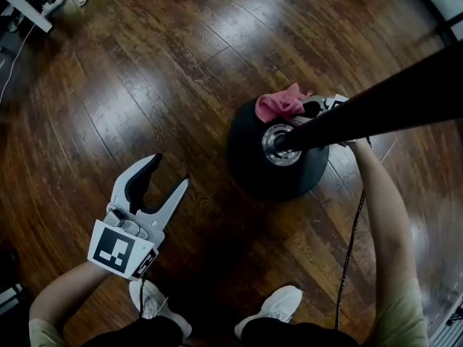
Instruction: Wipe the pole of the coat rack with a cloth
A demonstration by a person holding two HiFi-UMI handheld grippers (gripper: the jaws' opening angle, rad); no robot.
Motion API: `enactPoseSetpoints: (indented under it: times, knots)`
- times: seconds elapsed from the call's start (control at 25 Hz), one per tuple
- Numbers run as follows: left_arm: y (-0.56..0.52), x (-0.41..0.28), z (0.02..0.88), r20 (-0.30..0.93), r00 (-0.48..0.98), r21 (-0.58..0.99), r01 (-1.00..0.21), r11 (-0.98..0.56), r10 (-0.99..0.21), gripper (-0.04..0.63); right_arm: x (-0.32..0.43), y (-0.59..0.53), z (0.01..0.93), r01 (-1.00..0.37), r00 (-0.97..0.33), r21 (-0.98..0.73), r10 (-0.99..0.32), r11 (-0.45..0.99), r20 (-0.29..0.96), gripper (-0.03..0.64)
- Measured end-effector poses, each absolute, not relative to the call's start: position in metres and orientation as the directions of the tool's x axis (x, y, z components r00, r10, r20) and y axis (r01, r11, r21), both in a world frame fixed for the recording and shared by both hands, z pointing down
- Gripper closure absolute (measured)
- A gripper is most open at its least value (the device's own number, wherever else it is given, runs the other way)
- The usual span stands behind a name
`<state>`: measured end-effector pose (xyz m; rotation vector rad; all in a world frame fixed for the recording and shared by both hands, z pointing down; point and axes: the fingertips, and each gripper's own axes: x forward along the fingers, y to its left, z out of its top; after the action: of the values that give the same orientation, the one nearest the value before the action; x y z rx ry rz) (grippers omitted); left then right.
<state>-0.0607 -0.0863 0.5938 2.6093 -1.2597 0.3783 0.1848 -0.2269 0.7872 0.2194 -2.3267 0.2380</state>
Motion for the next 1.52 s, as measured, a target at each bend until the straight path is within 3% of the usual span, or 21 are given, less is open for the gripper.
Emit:
enactPoseSetpoints:
  times: [0.16, 0.36, 0.68, 0.88, 1.24, 1.4, 1.52]
  knots:
    - [-0.086, -0.077, 0.597, 0.336, 0.561, 0.09, -0.819, -0.567, -0.757, 0.365, 0.138, -0.231, 0.785, 0.012, -0.719, -0.193, 0.143, 0.981, 0.68, 0.566]
    - [-0.089, -0.094, 0.594, 0.343, 0.511, 0.081, -0.852, -0.517, -0.788, 0.365, 0.11, -0.223, 0.786, 0.269, -0.625, -0.297, 0.401, 0.916, 0.67, 0.565]
    - [-0.094, -0.095, 0.591, 0.348, 0.489, 0.061, -0.863, -0.501, -0.8, 0.373, 0.095, -0.202, 0.786, 0.478, -0.438, -0.358, 0.571, 0.802, 0.694, 0.566]
    - [-0.099, -0.081, 0.588, 0.357, 0.53, 0.077, -0.837, -0.541, -0.769, 0.371, 0.119, -0.213, 0.79, 0.398, -0.452, -0.3, 0.47, 0.867, 0.758, 0.566]
    - [-0.115, -0.032, 0.575, 0.249, 0.625, 0.092, -0.776, -0.624, -0.74, 0.371, 0.247, -0.187, 0.793, 0.072, -0.497, -0.212, 0.219, 0.975, 0.84, 0.566]
    - [-0.1, -0.015, 0.575, 0.253, 0.675, 0.087, -0.729, -0.679, -0.693, 0.371, 0.261, -0.151, 0.796, -0.069, -0.516, -0.13, 0.077, 0.989, 0.853, 0.566]
    - [-0.086, -0.011, 0.576, 0.269, 0.707, 0.078, -0.693, -0.717, -0.654, 0.37, 0.248, -0.112, 0.792, -0.146, -0.518, -0.15, 0.054, 0.978, 0.854, 0.566]
